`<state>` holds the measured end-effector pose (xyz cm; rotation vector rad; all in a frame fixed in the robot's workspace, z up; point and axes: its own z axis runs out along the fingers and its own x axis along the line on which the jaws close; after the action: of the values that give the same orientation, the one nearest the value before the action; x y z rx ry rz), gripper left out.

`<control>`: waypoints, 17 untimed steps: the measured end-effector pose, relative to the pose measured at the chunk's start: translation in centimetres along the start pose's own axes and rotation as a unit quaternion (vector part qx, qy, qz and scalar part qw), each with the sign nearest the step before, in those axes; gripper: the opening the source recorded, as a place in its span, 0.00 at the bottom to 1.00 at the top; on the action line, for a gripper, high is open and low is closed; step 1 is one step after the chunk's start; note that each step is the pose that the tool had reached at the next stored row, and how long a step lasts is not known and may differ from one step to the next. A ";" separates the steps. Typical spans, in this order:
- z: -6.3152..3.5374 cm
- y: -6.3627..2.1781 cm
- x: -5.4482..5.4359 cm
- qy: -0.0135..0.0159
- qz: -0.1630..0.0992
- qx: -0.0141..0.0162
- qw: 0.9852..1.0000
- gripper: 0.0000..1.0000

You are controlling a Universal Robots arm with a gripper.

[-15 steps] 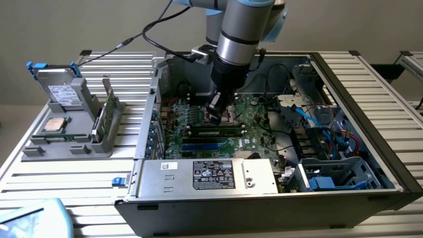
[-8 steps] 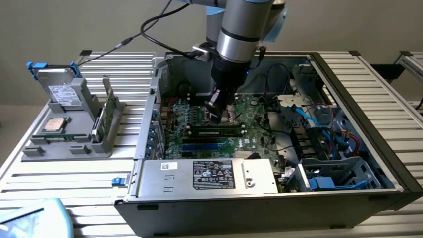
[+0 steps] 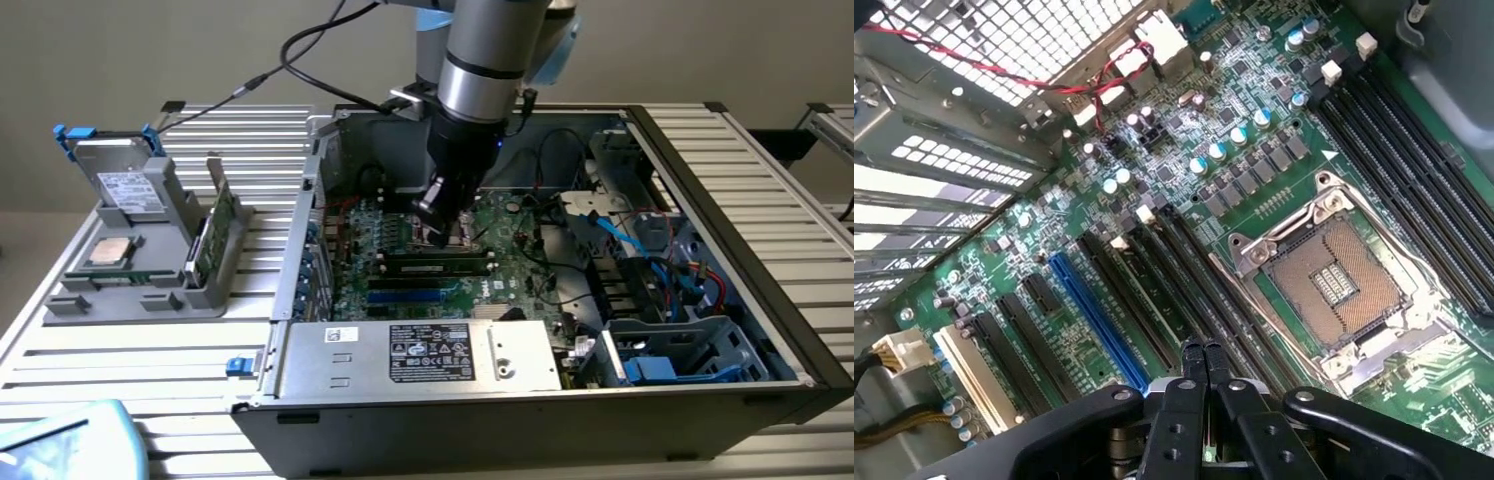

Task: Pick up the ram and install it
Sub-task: 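Press down the ram until it locks into place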

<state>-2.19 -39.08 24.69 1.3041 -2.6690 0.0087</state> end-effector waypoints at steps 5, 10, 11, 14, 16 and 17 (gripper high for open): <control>-0.03 0.00 0.0 -0.002 0.018 0.006 1.000 0.10; -0.03 0.00 0.0 -0.004 0.040 0.010 0.999 0.10; -0.03 0.00 0.0 -0.004 0.044 0.011 0.999 0.10; -0.02 0.00 0.0 -0.005 0.058 0.012 0.998 0.10; -0.03 0.00 0.0 -0.006 0.067 0.012 0.998 0.10; -0.03 0.00 0.0 -0.007 0.073 0.012 0.997 0.10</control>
<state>-2.19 -39.08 24.72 1.1174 -2.7774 0.0502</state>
